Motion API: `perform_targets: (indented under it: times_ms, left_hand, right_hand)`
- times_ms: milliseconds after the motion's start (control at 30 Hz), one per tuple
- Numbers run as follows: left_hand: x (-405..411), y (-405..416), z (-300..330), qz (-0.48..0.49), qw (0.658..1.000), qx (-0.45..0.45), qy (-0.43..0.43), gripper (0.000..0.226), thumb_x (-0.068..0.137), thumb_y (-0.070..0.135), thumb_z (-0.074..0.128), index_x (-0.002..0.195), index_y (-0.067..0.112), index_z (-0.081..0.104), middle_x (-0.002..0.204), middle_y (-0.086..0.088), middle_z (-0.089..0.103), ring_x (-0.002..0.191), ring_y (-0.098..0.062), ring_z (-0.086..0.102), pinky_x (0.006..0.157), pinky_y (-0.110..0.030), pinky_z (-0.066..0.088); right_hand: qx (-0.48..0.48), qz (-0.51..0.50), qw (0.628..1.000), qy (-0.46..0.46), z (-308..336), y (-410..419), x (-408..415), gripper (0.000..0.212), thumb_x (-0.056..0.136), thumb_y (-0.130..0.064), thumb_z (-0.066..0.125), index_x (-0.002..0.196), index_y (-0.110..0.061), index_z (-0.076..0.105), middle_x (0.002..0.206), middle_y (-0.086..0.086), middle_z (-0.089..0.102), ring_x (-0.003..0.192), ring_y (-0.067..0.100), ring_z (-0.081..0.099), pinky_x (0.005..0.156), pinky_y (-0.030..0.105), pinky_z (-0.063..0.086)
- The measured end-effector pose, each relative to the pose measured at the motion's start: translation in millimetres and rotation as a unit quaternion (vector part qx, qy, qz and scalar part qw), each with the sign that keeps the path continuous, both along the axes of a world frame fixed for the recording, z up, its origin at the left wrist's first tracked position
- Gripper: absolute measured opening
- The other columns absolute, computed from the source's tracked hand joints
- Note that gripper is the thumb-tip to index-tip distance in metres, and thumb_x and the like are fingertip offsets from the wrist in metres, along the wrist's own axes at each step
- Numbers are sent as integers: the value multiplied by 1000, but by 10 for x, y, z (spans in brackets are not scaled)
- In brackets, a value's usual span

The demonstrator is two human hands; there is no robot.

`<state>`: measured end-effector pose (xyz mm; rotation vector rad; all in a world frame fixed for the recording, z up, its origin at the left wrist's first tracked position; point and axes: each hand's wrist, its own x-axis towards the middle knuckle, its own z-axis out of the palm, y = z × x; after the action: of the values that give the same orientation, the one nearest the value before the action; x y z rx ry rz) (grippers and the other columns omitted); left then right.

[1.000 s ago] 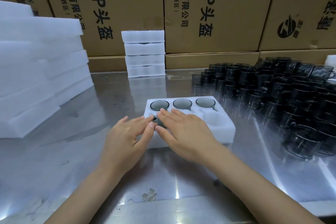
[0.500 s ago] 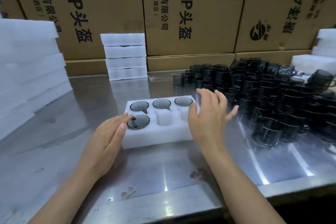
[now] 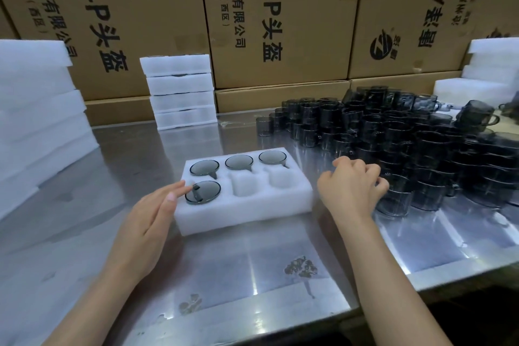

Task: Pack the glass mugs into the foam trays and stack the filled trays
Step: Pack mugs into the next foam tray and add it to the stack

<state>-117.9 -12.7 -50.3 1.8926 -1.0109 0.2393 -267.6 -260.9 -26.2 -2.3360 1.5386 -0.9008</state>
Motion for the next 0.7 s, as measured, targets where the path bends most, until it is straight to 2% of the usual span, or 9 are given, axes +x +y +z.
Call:
perform_targets:
  times_ms: [133,233,300,367,433,533,600,667,700]
  left_hand:
    - [4,2,-1,0,1000,-2,4,41,93,44,26,112,39,62,126,23,54,121,1,47,100,-15,30]
    - [8,-2,-9,2,1000,-6,7,42,93,44,27,113,38,63,127,21,55,124,-2,47,102,-24,31]
    - [9,-5,-11,1,1000,-9,9,41,93,45,27,112,39,63,127,23,54,124,-2,47,103,-25,31]
    - [8,-8,-8,0,1000,-12,11,40,92,47,27,111,42,62,126,25,53,123,-1,47,104,-25,31]
    - [3,-10,-6,1,1000,-12,13,39,93,46,27,110,43,62,126,26,53,123,-1,47,103,-25,31]
    - [0,-8,-11,6,1000,-9,16,39,93,45,27,109,44,62,126,27,52,123,0,46,103,-24,31]
    - [0,-8,-18,7,1000,-5,17,41,92,49,25,109,44,62,126,30,51,123,4,45,101,-18,29]
    - [-1,-5,-23,7,1000,-9,20,44,89,55,24,109,44,62,127,31,51,122,6,44,101,-15,28]
    - [-3,-6,-25,6,1000,-12,23,47,88,57,23,109,44,62,127,31,51,123,6,44,102,-17,29]
  right_hand:
    - [-42,26,999,20,-20,36,-5,34,89,-16,43,120,-15,58,119,7,58,112,29,38,89,38,28]
    - [-64,92,994,16,-37,70,-2,38,91,-12,42,125,-20,54,121,2,57,113,27,37,86,36,30]
    - [-80,125,989,1,-32,88,-21,41,90,-9,43,127,-23,53,122,0,56,113,25,36,85,34,30]
    - [-102,116,988,-12,-14,94,-71,39,89,-10,46,125,-23,53,120,-1,56,112,24,36,83,34,29]
    - [-106,90,990,-13,1,85,-151,31,89,-17,51,120,-21,54,116,1,56,110,26,39,83,35,29]
    - [-95,99,990,33,-21,78,-273,25,89,-27,53,113,-22,56,109,-2,60,105,24,48,88,36,31]
    - [-99,121,986,51,-45,76,-333,27,88,-22,56,115,-21,56,109,-2,61,100,25,54,89,36,31]
    - [-101,131,985,38,-60,58,-368,35,85,-9,58,119,-17,54,118,2,57,96,30,55,79,35,32]
    - [-99,126,987,29,-59,51,-384,37,84,-5,59,120,-14,53,120,5,53,94,32,54,75,35,32]
